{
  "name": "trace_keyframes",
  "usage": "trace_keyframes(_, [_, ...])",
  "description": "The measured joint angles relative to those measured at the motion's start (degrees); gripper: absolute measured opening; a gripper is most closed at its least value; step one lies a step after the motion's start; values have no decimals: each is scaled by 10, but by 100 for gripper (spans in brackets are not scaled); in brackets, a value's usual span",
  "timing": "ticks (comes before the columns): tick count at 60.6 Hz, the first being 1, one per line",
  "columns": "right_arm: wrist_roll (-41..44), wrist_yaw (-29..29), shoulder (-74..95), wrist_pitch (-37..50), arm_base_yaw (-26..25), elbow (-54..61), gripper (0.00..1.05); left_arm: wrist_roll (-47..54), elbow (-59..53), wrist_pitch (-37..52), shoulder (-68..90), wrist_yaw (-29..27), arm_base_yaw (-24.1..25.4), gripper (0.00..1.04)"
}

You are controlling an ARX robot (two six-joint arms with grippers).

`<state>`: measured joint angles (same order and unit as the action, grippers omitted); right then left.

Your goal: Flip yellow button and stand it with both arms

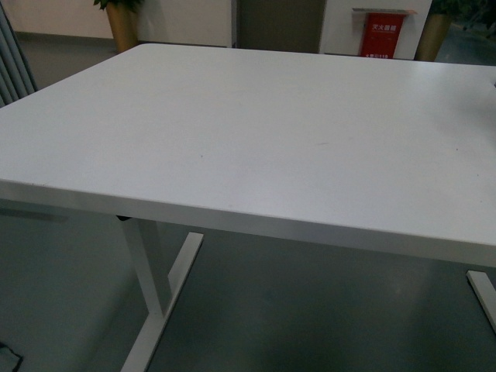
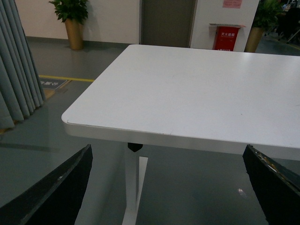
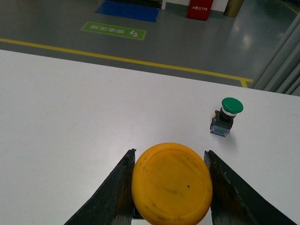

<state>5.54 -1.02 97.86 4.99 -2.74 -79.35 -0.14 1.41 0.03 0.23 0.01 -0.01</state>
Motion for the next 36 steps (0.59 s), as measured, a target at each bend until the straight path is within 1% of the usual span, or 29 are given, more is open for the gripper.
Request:
trace_keyframes(32, [0,0,-2,0,0,0,38,0,0,0,0,0,0,99])
trace_keyframes(35, [-26,31,-3,5,-2,2,38,0,0,0,0,0,0,99])
trace_keyframes(36, [-38,52,-3,12,-4,3,38,0,0,0,0,0,0,99])
